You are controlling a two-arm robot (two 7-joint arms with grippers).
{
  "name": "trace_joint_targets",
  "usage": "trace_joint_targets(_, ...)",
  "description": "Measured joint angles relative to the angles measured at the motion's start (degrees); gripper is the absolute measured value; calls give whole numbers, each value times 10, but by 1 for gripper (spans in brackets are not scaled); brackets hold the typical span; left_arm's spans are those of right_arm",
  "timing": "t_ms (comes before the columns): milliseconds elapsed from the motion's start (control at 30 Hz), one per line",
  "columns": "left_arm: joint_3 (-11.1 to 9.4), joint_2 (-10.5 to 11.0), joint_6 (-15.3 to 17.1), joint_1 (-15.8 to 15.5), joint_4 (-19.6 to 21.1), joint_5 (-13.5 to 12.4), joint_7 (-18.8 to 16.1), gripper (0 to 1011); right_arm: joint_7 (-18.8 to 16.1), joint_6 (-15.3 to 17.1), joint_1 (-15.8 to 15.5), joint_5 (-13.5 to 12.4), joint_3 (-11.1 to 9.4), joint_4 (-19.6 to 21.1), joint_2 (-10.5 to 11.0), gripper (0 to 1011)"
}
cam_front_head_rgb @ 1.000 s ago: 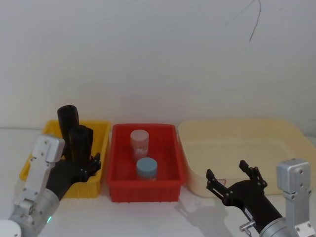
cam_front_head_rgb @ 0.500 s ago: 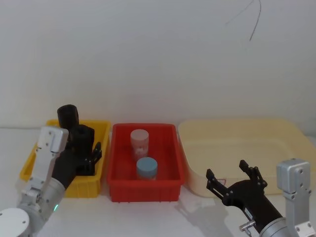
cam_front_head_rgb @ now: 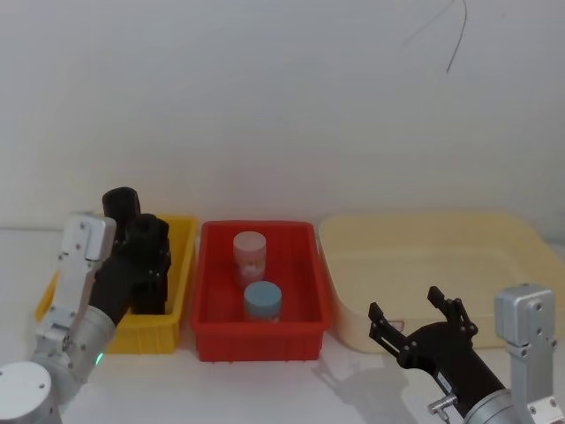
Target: Pick up the garbage bag with the one hand and transfer it to the other hand.
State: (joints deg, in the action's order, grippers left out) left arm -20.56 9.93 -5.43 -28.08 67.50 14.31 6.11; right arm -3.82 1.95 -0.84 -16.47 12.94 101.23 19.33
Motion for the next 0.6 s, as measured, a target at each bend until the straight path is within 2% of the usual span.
trace_joint_targets(267, 6, 4, 1, 0, 33, -1, 5, 430, 0, 0, 0, 0, 0, 0, 0, 1000)
trace_joint_targets(600, 3, 13, 11, -12, 76, 6, 50, 378, 0, 0, 0, 0, 0, 0, 0, 1000)
